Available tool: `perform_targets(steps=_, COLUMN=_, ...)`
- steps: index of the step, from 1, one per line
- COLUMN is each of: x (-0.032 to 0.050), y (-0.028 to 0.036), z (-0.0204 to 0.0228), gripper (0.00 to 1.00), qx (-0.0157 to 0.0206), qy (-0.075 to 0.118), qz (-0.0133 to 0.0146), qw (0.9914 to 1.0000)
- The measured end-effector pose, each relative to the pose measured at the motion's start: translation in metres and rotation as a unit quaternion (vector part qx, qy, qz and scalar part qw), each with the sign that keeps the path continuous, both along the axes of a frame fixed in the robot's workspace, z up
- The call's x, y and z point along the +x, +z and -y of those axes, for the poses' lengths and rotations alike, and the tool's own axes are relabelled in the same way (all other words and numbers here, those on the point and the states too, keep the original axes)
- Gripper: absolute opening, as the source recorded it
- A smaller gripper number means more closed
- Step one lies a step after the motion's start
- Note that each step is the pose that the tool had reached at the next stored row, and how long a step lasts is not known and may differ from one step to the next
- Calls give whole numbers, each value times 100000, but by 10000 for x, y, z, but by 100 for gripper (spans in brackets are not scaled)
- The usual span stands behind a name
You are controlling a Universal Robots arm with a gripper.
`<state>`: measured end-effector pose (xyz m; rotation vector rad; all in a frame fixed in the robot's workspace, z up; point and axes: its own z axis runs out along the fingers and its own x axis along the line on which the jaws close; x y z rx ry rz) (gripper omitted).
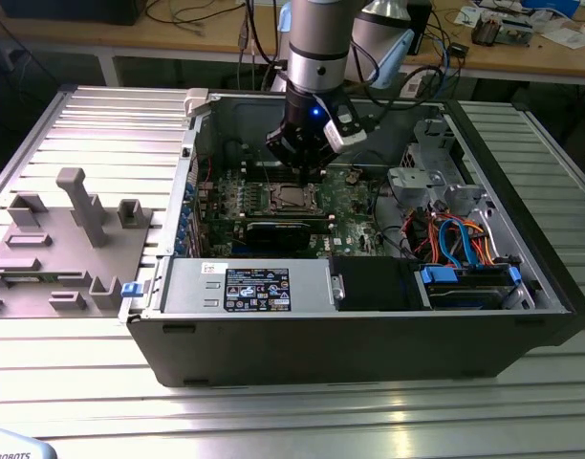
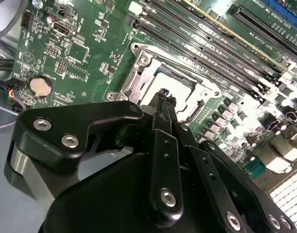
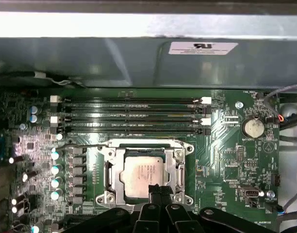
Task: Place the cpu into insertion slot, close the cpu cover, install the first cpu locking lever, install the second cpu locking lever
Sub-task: 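Install the first cpu locking lever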
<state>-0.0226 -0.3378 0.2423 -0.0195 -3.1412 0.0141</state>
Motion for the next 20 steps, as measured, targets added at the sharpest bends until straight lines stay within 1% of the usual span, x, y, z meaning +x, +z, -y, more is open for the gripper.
perform_targets(steps=2, x=0, y=0, z=1, gripper=11, qx=-57, qy=-224, qz=-5, qw=100000)
perform_targets(steps=13, x=-9, y=1, z=1, gripper=11, qx=-52, qy=-349, qz=-7, qw=99999)
perform_targets(steps=20, x=-68, y=1, z=1, gripper=11, qx=-53, qy=-457, qz=-3, qw=99999)
